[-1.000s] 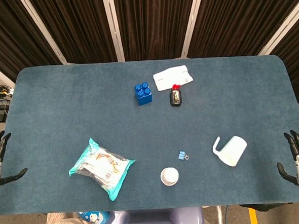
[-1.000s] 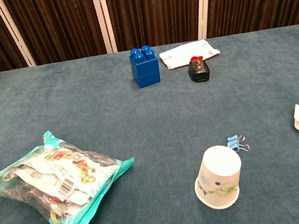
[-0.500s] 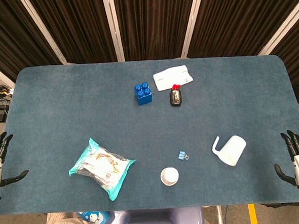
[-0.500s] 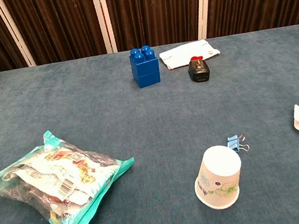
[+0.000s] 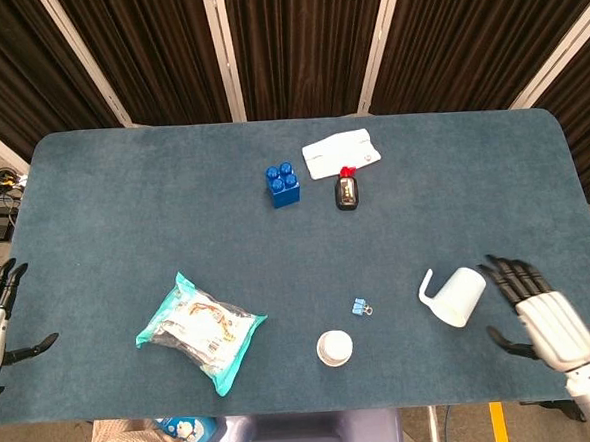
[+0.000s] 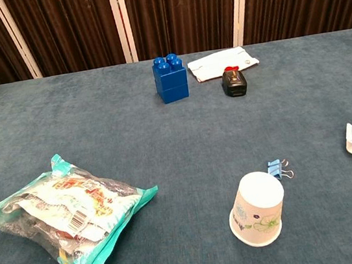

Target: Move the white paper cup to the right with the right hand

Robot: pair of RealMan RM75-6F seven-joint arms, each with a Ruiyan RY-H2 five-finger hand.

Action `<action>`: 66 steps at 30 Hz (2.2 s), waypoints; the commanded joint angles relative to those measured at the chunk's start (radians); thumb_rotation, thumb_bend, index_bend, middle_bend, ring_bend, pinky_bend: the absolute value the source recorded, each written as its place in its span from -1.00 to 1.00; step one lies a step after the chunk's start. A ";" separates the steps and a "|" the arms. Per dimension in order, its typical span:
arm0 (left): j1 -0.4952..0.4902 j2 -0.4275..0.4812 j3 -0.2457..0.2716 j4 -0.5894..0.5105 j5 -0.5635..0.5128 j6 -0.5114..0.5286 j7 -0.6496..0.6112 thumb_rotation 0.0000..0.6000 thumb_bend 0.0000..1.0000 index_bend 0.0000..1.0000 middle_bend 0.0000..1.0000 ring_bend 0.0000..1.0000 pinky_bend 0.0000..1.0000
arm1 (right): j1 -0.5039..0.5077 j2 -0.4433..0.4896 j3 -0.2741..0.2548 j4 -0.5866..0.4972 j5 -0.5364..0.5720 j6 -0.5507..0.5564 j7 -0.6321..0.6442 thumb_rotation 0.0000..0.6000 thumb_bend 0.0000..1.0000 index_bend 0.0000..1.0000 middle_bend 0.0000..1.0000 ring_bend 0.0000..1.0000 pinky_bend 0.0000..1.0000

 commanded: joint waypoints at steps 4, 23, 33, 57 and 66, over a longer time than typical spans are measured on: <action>0.004 -0.006 -0.002 0.000 0.006 -0.002 0.013 1.00 -1.00 -1.00 -1.00 -1.00 -0.98 | 0.098 0.007 -0.041 -0.069 -0.074 -0.136 0.006 1.00 -0.31 -1.00 -1.00 -1.00 -0.83; 0.011 -0.004 -0.021 0.003 0.005 -0.022 0.001 1.00 -1.00 -1.00 -1.00 -1.00 -0.98 | 0.207 -0.147 -0.036 -0.241 -0.004 -0.325 -0.259 1.00 -0.31 -1.00 -1.00 -1.00 -0.79; 0.012 -0.004 -0.027 0.004 0.007 -0.033 0.000 1.00 -1.00 -1.00 -1.00 -1.00 -0.98 | 0.224 -0.249 -0.042 -0.242 0.088 -0.387 -0.386 1.00 -0.31 -1.00 -1.00 -1.00 -0.79; 0.013 -0.003 -0.033 0.007 0.015 -0.048 0.001 1.00 -1.00 -1.00 -1.00 -1.00 -0.98 | 0.274 -0.412 -0.016 -0.214 0.281 -0.426 -0.553 1.00 -0.32 -0.99 -0.96 -0.81 -0.48; 0.017 0.003 -0.043 0.009 0.005 -0.044 -0.010 1.00 -1.00 -1.00 -1.00 -1.00 -0.98 | 0.284 -0.441 -0.007 -0.197 0.320 -0.413 -0.557 1.00 -0.32 -0.65 -0.71 -0.65 -0.28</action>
